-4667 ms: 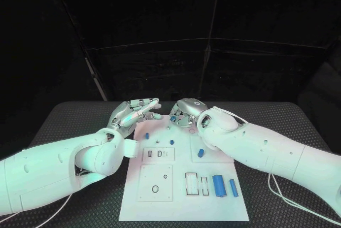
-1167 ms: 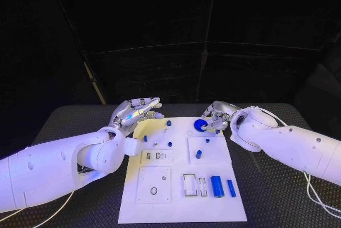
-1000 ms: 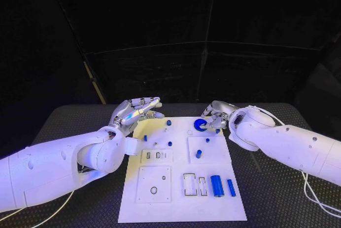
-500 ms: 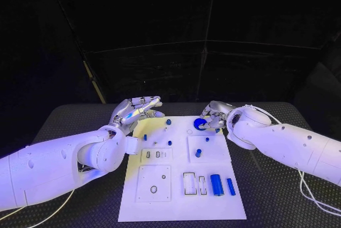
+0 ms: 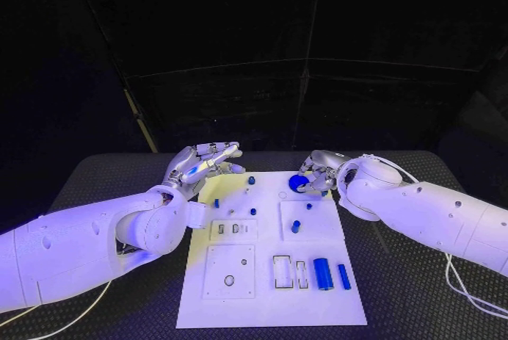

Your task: Assemble the parts on the task board

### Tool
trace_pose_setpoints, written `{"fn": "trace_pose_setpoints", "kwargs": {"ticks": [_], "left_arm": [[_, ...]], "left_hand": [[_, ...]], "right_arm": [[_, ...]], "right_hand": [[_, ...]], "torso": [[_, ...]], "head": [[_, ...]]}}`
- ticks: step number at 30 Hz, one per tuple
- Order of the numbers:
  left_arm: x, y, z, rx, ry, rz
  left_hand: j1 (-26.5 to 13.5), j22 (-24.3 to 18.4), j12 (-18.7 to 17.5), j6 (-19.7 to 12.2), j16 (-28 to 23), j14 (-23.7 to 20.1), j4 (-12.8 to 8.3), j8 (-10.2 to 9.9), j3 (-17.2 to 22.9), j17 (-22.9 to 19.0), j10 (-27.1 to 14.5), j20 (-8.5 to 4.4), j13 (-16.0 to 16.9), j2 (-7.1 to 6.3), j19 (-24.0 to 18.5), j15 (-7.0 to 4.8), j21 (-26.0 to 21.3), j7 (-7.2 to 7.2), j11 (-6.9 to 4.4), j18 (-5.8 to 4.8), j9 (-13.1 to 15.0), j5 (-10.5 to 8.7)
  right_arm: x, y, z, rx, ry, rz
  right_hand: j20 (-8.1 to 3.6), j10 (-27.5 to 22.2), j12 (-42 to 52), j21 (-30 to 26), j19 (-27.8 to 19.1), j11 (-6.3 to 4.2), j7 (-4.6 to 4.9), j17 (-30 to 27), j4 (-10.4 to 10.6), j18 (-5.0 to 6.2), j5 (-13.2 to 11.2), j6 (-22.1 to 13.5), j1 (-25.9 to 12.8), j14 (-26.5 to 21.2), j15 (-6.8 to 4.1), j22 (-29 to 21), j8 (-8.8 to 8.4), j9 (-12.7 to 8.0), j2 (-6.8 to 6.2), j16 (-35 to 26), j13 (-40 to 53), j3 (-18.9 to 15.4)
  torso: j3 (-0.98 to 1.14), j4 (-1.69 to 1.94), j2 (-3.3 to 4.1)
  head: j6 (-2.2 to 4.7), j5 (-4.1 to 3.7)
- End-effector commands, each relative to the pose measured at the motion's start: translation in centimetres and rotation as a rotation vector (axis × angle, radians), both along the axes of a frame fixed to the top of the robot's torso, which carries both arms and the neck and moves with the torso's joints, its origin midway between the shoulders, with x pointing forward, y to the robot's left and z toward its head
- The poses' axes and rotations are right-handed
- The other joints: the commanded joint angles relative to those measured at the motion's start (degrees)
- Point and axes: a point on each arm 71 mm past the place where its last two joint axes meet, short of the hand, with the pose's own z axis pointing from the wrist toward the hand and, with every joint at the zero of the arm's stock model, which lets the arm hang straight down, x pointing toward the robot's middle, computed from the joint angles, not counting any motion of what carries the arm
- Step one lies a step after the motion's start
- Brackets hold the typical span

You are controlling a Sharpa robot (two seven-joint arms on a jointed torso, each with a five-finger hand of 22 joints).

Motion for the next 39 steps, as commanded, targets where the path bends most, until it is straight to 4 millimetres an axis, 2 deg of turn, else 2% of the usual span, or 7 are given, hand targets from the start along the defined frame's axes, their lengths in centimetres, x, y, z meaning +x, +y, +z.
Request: {"fn": "trace_pose_setpoints", "kwargs": {"ticks": [1,5,10,13,18,28,39], "left_arm": [[0.0,-0.1,0.2,-0.007,-0.008,-0.013],[0.0,-0.1,0.2,-0.007,-0.008,-0.013],[0.0,-0.1,0.2,-0.007,-0.008,-0.013],[0.0,-0.1,0.2,-0.007,-0.008,-0.013],[0.0,-0.1,0.2,-0.008,-0.007,-0.015],[-0.1,-0.1,0.2,-0.008,-0.007,-0.014],[0.0,-0.1,0.1,-0.007,-0.008,-0.014]], "left_hand": [[0.03,0.01,-0.15,0.22,-0.15,-0.30,-0.44,-0.37,-0.02,0.05,0.07,-0.08,-0.03,0.63,0.10,0.18,0.28,1.20,0.19,0.20,-0.05,0.28],[0.03,0.01,-0.15,0.22,-0.15,-0.30,-0.44,-0.37,-0.02,0.05,0.07,-0.08,-0.03,0.63,0.10,0.18,0.28,1.20,0.19,0.20,-0.05,0.28],[-0.22,0.00,-0.24,0.26,-0.24,-0.30,-0.36,-0.42,-0.05,0.12,0.10,-0.06,-0.03,0.65,0.06,0.19,0.30,1.21,0.20,0.20,-0.04,0.26],[-0.22,0.00,-0.24,0.26,-0.24,-0.30,-0.36,-0.42,-0.05,0.12,0.10,-0.06,-0.03,0.65,0.06,0.19,0.30,1.21,0.20,0.20,-0.04,0.26],[-0.22,0.00,-0.24,0.26,-0.24,-0.30,-0.36,-0.42,-0.05,0.12,0.10,-0.06,-0.03,0.65,0.06,0.19,0.30,1.21,0.20,0.20,-0.04,0.26],[-0.37,-0.01,-0.30,0.26,-0.28,-0.29,-0.30,-0.46,-0.06,0.15,0.11,-0.05,-0.04,0.70,0.04,0.20,0.31,1.23,0.22,0.20,-0.05,0.27],[-0.37,-0.01,-0.30,0.26,-0.28,-0.29,-0.30,-0.46,-0.06,0.15,0.11,-0.05,-0.04,0.70,0.04,0.20,0.31,1.23,0.22,0.20,-0.05,0.27]], "right_arm": [[0.0,0.1,0.0,-0.039,-0.005,0.015],[0.0,0.3,0.0,-0.039,-0.010,0.021],[0.0,0.5,0.1,-0.029,-0.031,0.029],[0.0,0.6,0.3,-0.016,-0.053,0.032],[-0.1,0.7,0.7,0.008,-0.093,0.032],[-1.1,1.9,1.9,0.059,-0.183,0.065],[-2.7,7.0,2.8,0.096,-0.218,0.172]], "right_hand": [[0.16,-0.02,0.08,0.38,0.34,0.01,0.09,11.03,-0.48,-1.10,0.17,0.37,0.32,5.02,0.47,0.09,0.33,-0.08,0.47,0.23,5.52,-0.02],[0.20,-0.19,0.07,0.61,0.30,0.00,0.07,11.06,-1.20,-1.13,-0.66,0.76,1.04,5.01,0.49,0.39,0.68,-0.03,1.28,0.24,5.54,0.45],[0.12,-0.03,0.38,0.91,0.22,-0.28,-0.28,11.27,-2.74,-1.14,-2.06,3.13,2.40,5.04,0.31,0.70,2.08,0.33,3.16,0.32,5.99,1.67],[-0.16,0.19,0.62,1.12,0.26,-0.85,-0.98,11.40,-3.14,-1.14,-3.78,5.59,2.37,5.07,-0.10,0.97,3.45,0.70,4.04,0.36,6.32,2.24],[-0.73,0.49,0.88,1.53,0.50,-1.67,-1.90,11.75,-4.13,-1.23,-4.03,7.79,3.01,5.14,-0.78,1.60,4.65,0.96,5.10,0.48,6.71,3.41],[-1.28,0.79,1.07,3.22,1.99,-2.10,-2.29,11.71,-5.00,-1.80,-3.36,8.56,2.71,5.14,-1.24,4.64,4.93,0.79,5.23,0.46,7.07,4.41],[-1.34,0.77,0.96,3.74,2.40,-1.98,-2.12,11.68,-4.83,-1.96,-3.18,8.00,1.21,5.13,-1.22,5.45,4.37,0.39,4.38,0.45,7.00,4.28]], "torso": [[0.02,0.02,0.00],[0.02,0.04,0.00],[0.03,0.01,-0.01],[0.02,0.01,-0.05],[0.04,0.06,-0.04],[0.10,0.02,-0.03],[0.03,0.19,0.01]], "head": [[-0.16,0.08],[-0.26,0.08],[-0.30,0.11],[-0.29,0.10],[-0.27,0.09],[-0.09,0.38],[0.01,0.49]]}}
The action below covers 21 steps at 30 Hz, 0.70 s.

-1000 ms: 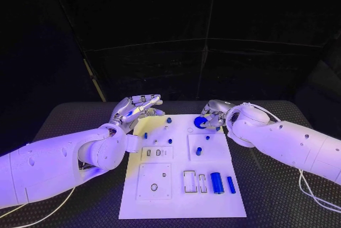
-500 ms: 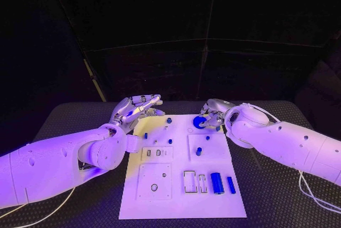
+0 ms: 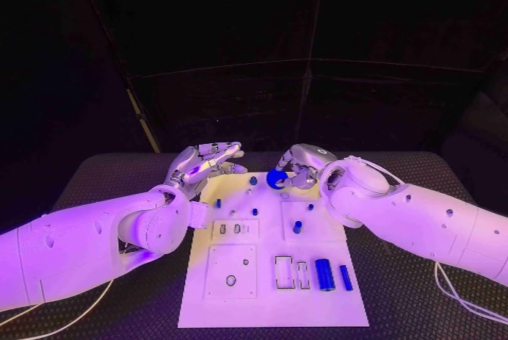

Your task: Assemble the parts on the task board

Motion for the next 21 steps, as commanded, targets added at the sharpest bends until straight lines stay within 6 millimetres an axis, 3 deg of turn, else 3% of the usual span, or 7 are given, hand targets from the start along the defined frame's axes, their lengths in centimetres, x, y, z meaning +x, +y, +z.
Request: {"fn": "trace_pose_setpoints", "kwargs": {"ticks": [1,12,21], "left_arm": [[0.0,-0.2,0.2,-0.007,-0.009,-0.012],[0.0,-0.3,0.2,-0.008,-0.009,-0.014],[0.0,-0.3,0.2,-0.008,-0.009,-0.015]], "left_hand": [[-0.11,-0.01,-0.30,0.26,-0.28,-0.29,-0.30,-0.23,-0.06,0.10,0.11,-0.05,-0.04,0.44,0.04,0.20,0.31,1.23,0.22,0.20,-0.05,0.27],[-0.20,-0.02,-0.38,0.24,-0.34,-0.29,-0.27,-0.29,-0.04,0.14,0.10,-0.05,-0.04,0.49,0.02,0.21,0.32,1.25,0.23,0.20,-0.06,0.27],[-0.20,-0.02,-0.38,0.24,-0.34,-0.29,-0.27,-0.29,-0.04,0.14,0.10,-0.05,-0.04,0.49,0.02,0.21,0.32,1.25,0.23,0.20,-0.06,0.27]], "right_arm": [[-0.2,1.4,0.3,0.003,-0.046,0.027],[-0.5,5.4,-1.9,-0.049,-0.055,0.086],[0.0,6.5,-2.8,-0.078,-0.044,0.091]], "right_hand": [[-0.12,0.48,0.07,0.24,0.34,-0.23,-1.05,11.70,0.32,-1.07,0.21,1.10,-0.40,5.33,-0.36,0.09,0.03,0.01,-0.13,0.22,7.01,0.18],[-0.06,0.42,-0.04,0.61,0.62,-0.13,-0.91,12.05,0.21,-1.20,1.13,0.76,-0.79,5.40,-0.28,0.78,-0.42,-0.26,-0.16,0.33,6.93,0.61],[-0.02,0.31,-0.17,0.67,0.64,-0.03,-0.80,12.05,0.25,-1.22,1.23,0.55,-1.08,5.40,-0.21,0.88,-0.65,-0.36,-0.24,0.34,6.81,0.68]], "torso": [[-0.05,0.10,0.06],[-0.07,0.03,0.15],[0.03,-0.03,0.09]], "head": [[-0.04,0.08],[-0.26,0.35],[-0.59,0.48]]}}
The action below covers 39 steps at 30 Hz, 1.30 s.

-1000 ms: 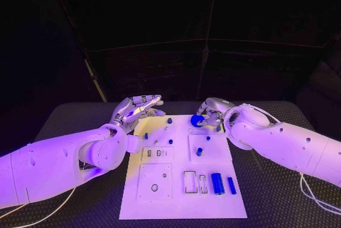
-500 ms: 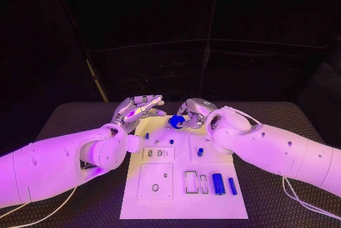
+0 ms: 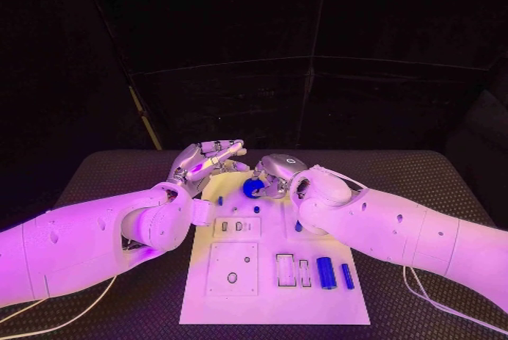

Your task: Assemble the parts on the task board

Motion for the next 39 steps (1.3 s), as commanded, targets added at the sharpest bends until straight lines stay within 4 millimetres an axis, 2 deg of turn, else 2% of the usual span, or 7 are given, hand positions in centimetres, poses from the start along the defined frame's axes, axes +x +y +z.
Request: {"fn": "trace_pose_setpoints", "kwargs": {"ticks": [1,10,15,20,26,34,39], "left_arm": [[-0.01,-0.18,0.18,-0.007,-0.009,-0.012],[0.00,-0.26,0.18,-0.007,-0.009,-0.014],[-0.01,-0.27,0.18,-0.007,-0.008,-0.014],[-0.01,-0.26,0.17,-0.007,-0.008,-0.014],[0.00,-0.24,0.17,-0.006,-0.007,-0.014],[0.00,-0.24,0.16,-0.006,-0.007,-0.014],[-0.01,-0.25,0.17,-0.006,-0.007,-0.014]], "left_hand": [[-0.20,-0.02,-0.38,0.24,-0.34,-0.29,-0.27,-0.29,-0.04,0.10,0.10,-0.04,-0.04,0.49,0.02,0.21,0.32,1.25,0.23,0.20,-0.06,0.27],[-0.20,-0.02,-0.38,0.24,-0.34,-0.29,-0.27,-0.29,-0.04,0.10,0.10,-0.04,-0.04,0.49,0.02,0.21,0.32,1.25,0.23,0.20,-0.06,0.27],[-0.20,-0.02,-0.38,0.24,-0.34,-0.29,-0.27,-0.29,-0.04,0.10,0.10,-0.04,-0.04,0.49,0.02,0.21,0.32,1.25,0.23,0.20,-0.06,0.27],[-0.20,-0.02,-0.38,0.24,-0.34,-0.29,-0.27,-0.29,-0.04,0.10,0.10,-0.04,-0.04,0.49,0.02,0.21,0.32,1.25,0.23,0.20,-0.06,0.27],[-0.20,-0.02,-0.38,0.24,-0.34,-0.29,-0.27,-0.29,-0.04,0.10,0.10,-0.04,-0.04,0.49,0.02,0.21,0.32,1.25,0.23,0.20,-0.06,0.27],[-0.29,-0.03,-0.46,0.23,-0.40,-0.27,-0.30,-0.36,-0.03,0.16,0.11,-0.03,-0.04,0.47,-0.01,0.22,0.33,1.27,0.24,0.21,-0.06,0.27],[-0.29,-0.03,-0.46,0.23,-0.40,-0.27,-0.30,-0.36,-0.03,0.16,0.11,-0.03,-0.04,0.47,-0.01,0.22,0.33,1.27,0.24,0.21,-0.06,0.27]], "right_arm": [[0.11,0.31,0.12,-0.014,-0.025,0.013],[0.21,1.07,-0.08,-0.024,-0.018,0.021],[0.34,1.18,-0.25,-0.040,-0.010,0.016],[0.43,1.12,-0.44,-0.061,0.003,0.013],[0.39,1.11,-0.54,-0.073,0.015,0.018],[0.34,0.90,-0.76,-0.080,0.050,0.018],[0.42,0.43,-0.51,-0.048,0.028,0.001]], "right_hand": [[0.00,0.27,-0.21,0.44,0.25,-0.02,-0.76,12.08,-0.06,-0.32,0.25,0.51,-0.75,5.41,-0.21,0.14,-0.27,-0.01,0.12,0.34,6.75,0.38],[0.18,-0.02,-0.54,0.49,0.20,0.29,-0.38,12.14,-0.04,-0.34,0.34,-0.43,-1.42,5.42,0.04,0.20,-1.07,-0.29,-0.21,0.36,6.43,0.51],[1.04,-1.07,-1.58,0.50,-0.02,1.63,1.15,12.15,-0.34,-0.37,-0.19,-5.74,-2.17,5.42,1.13,0.14,-4.43,-0.56,-1.15,0.37,5.29,0.60],[1.79,-1.97,-2.37,0.49,-0.28,2.36,1.88,12.22,-0.15,-0.29,-0.60,-8.03,-3.09,5.43,1.82,0.02,-6.00,-0.45,-2.19,0.39,4.39,0.41],[2.24,-2.16,-2.45,0.57,-0.43,2.66,2.11,12.21,1.19,-0.24,0.95,-8.22,-5.05,5.42,2.18,0.04,-6.34,-0.21,-3.03,0.40,4.27,-0.72],[2.19,-1.86,-2.09,0.96,-0.24,2.39,1.72,12.75,4.74,-0.30,3.20,-6.50,-9.32,5.53,2.01,0.58,-5.66,0.05,-2.05,0.58,4.63,-1.98],[2.13,-1.68,-1.89,1.04,-0.21,2.33,1.65,12.88,5.46,-0.31,3.46,-6.28,-10.19,5.56,1.95,0.68,-5.63,0.03,-1.77,0.63,4.86,-2.24]], "torso": [[0.07,-0.04,-0.03],[0.09,-0.09,-0.10],[0.11,-0.14,-0.08],[0.09,-0.14,-0.08],[0.12,-0.15,-0.08],[0.13,-0.16,-0.11],[0.13,-0.11,-0.10]], "head": [[-0.10,0.01],[-0.14,0.18],[-0.19,0.18],[-0.22,0.12],[-0.24,0.08],[-0.26,0.03],[-0.20,-0.03]]}}
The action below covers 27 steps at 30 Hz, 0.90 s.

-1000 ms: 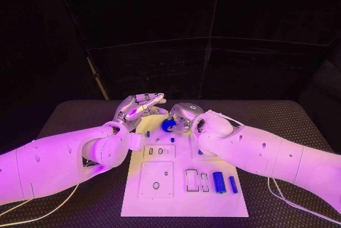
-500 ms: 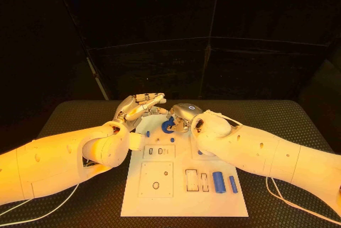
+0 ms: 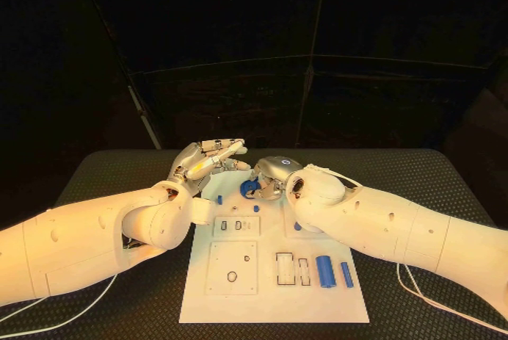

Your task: Assemble the parts on the task board

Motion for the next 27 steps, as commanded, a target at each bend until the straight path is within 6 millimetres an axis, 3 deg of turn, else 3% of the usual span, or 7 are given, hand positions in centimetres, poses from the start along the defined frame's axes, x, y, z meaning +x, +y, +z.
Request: {"fn": "trace_pose_setpoints", "kwargs": {"ticks": [1,8,13,17,20,24,27], "left_arm": [[0.0,-0.1,0.2,-0.006,-0.008,-0.012],[0.0,0.1,0.1,-0.004,-0.009,-0.006],[0.1,0.2,0.1,-0.004,-0.009,-0.005],[0.1,0.3,0.1,-0.003,-0.009,-0.003],[0.2,0.5,0.1,-0.002,-0.007,0.002],[0.3,0.6,0.0,-0.002,-0.004,0.007],[0.4,0.6,0.0,-0.003,-0.003,0.007]], "left_hand": [[-0.29,-0.03,-0.18,0.23,-0.40,-0.27,-0.30,-0.36,-0.03,0.06,0.11,-0.03,-0.04,0.47,-0.01,0.22,0.33,1.27,0.24,0.20,-0.06,0.27],[-0.29,-0.03,-0.18,0.23,-0.40,-0.27,-0.30,-0.36,-0.03,0.06,0.11,-0.03,-0.04,0.47,-0.01,0.22,0.33,1.27,0.24,0.20,-0.06,0.27],[-0.29,-0.03,-0.18,0.23,-0.40,-0.27,-0.30,-0.36,-0.03,0.06,0.11,-0.03,-0.04,0.47,-0.01,0.22,0.33,1.27,0.24,0.20,-0.06,0.27],[-0.29,-0.03,-0.18,0.23,-0.40,-0.27,-0.30,-0.36,-0.03,0.06,0.11,-0.03,-0.04,0.47,-0.01,0.22,0.33,1.27,0.24,0.20,-0.06,0.27],[-0.29,-0.03,-0.18,0.23,-0.40,-0.27,-0.30,-0.36,-0.03,0.06,0.11,-0.03,-0.04,0.47,-0.01,0.22,0.33,1.27,0.24,0.20,-0.06,0.27],[-0.29,-0.03,-0.18,0.23,-0.40,-0.27,-0.30,-0.36,-0.03,0.06,0.11,-0.03,-0.04,0.47,-0.01,0.22,0.33,1.27,0.24,0.20,-0.06,0.27],[-0.29,-0.03,-0.18,0.23,-0.40,-0.27,-0.30,-0.36,-0.03,0.06,0.11,-0.03,-0.04,0.47,-0.01,0.22,0.33,1.27,0.24,0.20,-0.06,0.27]], "right_arm": [[0.0,-0.3,0.3,0.030,-0.015,-0.012],[-0.4,-1.8,1.6,0.156,-0.131,-0.008],[-0.8,-3.8,2.1,0.198,-0.157,-0.009],[-1.2,-6.6,2.1,0.220,-0.108,-0.011],[-1.6,-9.6,2.2,0.237,-0.064,-0.007],[-2.0,-13.3,2.2,0.268,-0.009,-0.017],[-2.3,-16.2,2.2,0.305,0.038,-0.045]], "right_hand": [[0.27,0.70,0.56,0.34,0.24,0.06,-0.08,12.92,0.40,-0.34,0.24,0.33,-0.61,5.57,0.29,0.17,0.28,0.05,0.05,0.30,5.02,-0.05],[0.25,1.26,1.14,0.66,0.50,0.08,-0.03,13.41,0.05,-0.44,0.62,0.06,-0.02,5.69,0.30,0.69,0.02,-0.06,-0.49,0.47,5.69,-0.09],[0.24,1.33,1.21,0.80,0.61,0.06,-0.06,13.59,-0.22,-0.48,0.57,0.23,0.58,5.73,0.28,0.90,0.03,-0.05,-0.85,0.53,5.75,-0.02],[0.20,1.35,1.21,0.85,0.58,-0.02,-0.15,13.34,-0.80,-0.47,0.18,0.59,1.78,5.67,0.22,0.89,0.09,-0.03,-0.88,0.45,5.76,0.31],[0.12,1.15,0.96,0.73,0.35,-0.17,-0.29,12.70,-2.32,-0.42,-0.53,1.10,3.77,5.51,0.11,0.63,0.23,0.00,-1.92,0.23,5.48,0.27],[0.05,0.82,0.55,0.49,-0.04,-0.21,-0.30,12.17,-3.62,-0.35,0.63,1.11,5.46,5.38,0.05,0.17,0.05,-0.07,-2.52,0.04,5.04,-0.07],[0.04,0.72,0.41,0.39,-0.19,-0.20,-0.28,12.04,-4.12,-0.31,1.30,1.03,6.15,5.35,0.05,-0.01,-0.08,-0.11,-2.30,-0.01,4.91,-0.14]], "torso": [[0.02,0.04,-0.01],[0.09,-0.16,-0.09],[0.06,-0.01,-0.08],[0.05,-0.07,-0.19],[0.06,-0.23,-0.28],[0.18,-0.50,-0.49],[0.11,-0.40,-0.50]], "head": [[0.10,-0.03],[0.38,0.02],[0.49,-0.29],[0.61,-0.33],[0.74,-0.38],[0.72,-0.57],[1.06,-1.21]]}}
